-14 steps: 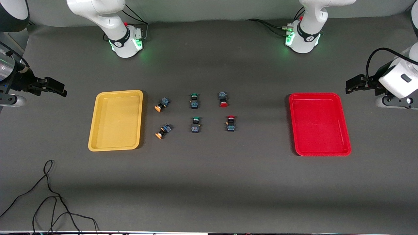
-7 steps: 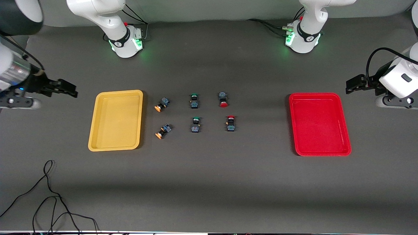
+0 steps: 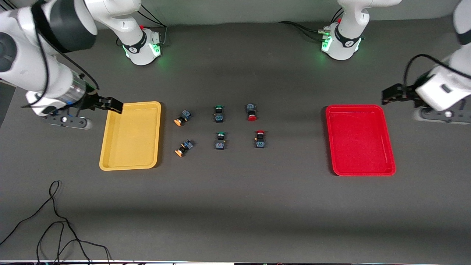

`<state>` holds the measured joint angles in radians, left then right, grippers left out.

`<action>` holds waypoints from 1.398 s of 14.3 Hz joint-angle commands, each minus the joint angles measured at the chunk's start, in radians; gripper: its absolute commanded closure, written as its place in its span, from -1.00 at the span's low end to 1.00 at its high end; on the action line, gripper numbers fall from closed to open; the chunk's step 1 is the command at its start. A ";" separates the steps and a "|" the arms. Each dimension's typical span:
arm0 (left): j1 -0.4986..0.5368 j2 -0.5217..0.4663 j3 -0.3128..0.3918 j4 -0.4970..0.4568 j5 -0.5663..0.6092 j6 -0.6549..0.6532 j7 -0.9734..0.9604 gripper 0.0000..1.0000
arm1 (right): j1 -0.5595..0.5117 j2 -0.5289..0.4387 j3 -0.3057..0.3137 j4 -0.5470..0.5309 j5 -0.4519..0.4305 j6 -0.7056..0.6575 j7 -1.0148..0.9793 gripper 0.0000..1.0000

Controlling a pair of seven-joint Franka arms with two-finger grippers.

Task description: Place red and yellow buttons in trays

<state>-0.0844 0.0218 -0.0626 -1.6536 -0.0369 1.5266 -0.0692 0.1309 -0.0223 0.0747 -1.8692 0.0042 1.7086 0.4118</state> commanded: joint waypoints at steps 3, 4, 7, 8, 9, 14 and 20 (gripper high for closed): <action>-0.190 0.000 -0.118 -0.077 -0.009 0.118 -0.352 -1.00 | 0.022 -0.133 0.048 -0.313 0.033 0.212 0.189 -1.00; -0.243 0.001 -0.120 -0.083 -0.009 0.136 -0.412 -1.00 | 0.038 -0.140 0.060 -0.356 0.039 0.253 0.235 -1.00; -0.359 0.015 -0.120 -0.086 -0.052 0.200 -0.529 -1.00 | 0.064 -0.128 0.074 -0.450 0.058 0.350 0.336 -1.00; -0.415 0.029 -0.120 -0.087 -0.052 0.237 -0.594 -1.00 | 0.085 -0.123 0.080 -0.493 0.097 0.408 0.375 -1.00; -0.458 0.047 -0.120 -0.086 -0.051 0.269 -0.644 -1.00 | 0.101 -0.119 0.086 -0.540 0.106 0.480 0.404 -1.00; -0.600 0.164 -0.120 -0.094 -0.002 0.412 -0.802 -1.00 | 0.171 0.028 0.125 -0.642 0.108 0.775 0.564 -1.00; -0.652 0.251 -0.118 -0.322 0.061 0.722 -0.834 -1.00 | 0.173 0.186 0.125 -0.650 0.108 0.940 0.565 -1.00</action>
<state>-0.7019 0.2585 -0.1999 -1.9011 -0.0253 2.1722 -0.8566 0.2996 0.1035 0.2018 -2.5254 0.0983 2.5928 0.9634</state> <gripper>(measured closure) 0.000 0.000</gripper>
